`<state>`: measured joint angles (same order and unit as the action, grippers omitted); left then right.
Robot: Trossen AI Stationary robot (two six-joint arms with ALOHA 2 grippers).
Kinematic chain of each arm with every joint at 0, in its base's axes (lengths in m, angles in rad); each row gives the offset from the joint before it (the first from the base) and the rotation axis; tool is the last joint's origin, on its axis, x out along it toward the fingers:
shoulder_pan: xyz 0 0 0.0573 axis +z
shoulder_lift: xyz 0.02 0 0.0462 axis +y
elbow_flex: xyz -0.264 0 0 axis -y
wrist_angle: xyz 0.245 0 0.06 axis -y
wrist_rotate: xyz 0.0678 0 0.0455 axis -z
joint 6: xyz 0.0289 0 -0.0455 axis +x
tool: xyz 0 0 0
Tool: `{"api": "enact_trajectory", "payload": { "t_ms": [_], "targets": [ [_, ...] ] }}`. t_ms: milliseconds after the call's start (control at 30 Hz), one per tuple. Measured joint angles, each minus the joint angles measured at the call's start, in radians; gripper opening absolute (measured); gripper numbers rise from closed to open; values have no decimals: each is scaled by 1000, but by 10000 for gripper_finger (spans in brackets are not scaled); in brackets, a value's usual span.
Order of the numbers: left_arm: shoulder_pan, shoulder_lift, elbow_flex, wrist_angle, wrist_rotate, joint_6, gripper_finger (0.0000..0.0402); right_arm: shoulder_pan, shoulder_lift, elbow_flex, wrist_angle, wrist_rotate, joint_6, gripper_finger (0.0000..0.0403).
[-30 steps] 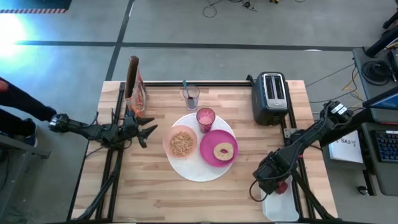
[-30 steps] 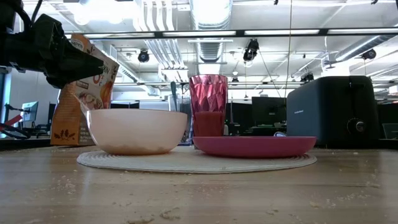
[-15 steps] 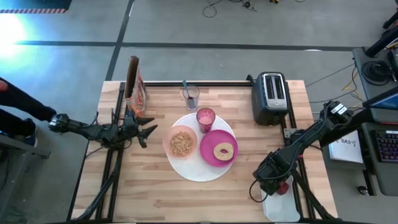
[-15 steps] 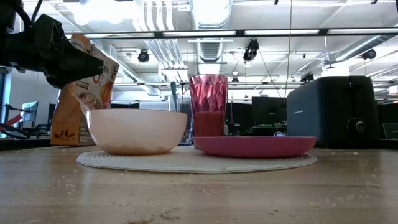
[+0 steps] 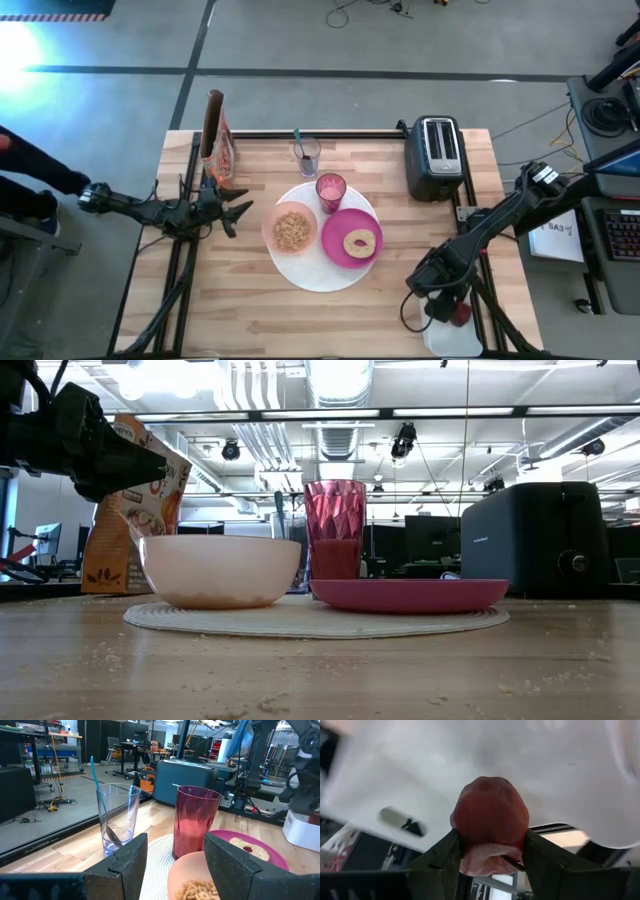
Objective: Arrange a breakfast setting
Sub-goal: Put the red apple on the white table mat to the left of the cup of milk
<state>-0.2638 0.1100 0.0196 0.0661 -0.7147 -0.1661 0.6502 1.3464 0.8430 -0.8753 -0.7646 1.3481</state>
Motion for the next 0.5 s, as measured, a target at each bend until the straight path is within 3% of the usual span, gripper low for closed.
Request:
{"api": "enact_trajectory", "payload": {
  "t_ms": [300, 400, 500],
  "targets": [
    [0, 0, 0, 0, 0, 0, 178, 0, -108, 96, 54, 26, 50, 162],
    [0, 0, 0, 0, 0, 0, 178, 0, -160, 122, 51, 121, 144, 162],
    [0, 0, 0, 0, 0, 0, 178, 0, -212, 140, 51, 290, 207, 162]
  ]
}}
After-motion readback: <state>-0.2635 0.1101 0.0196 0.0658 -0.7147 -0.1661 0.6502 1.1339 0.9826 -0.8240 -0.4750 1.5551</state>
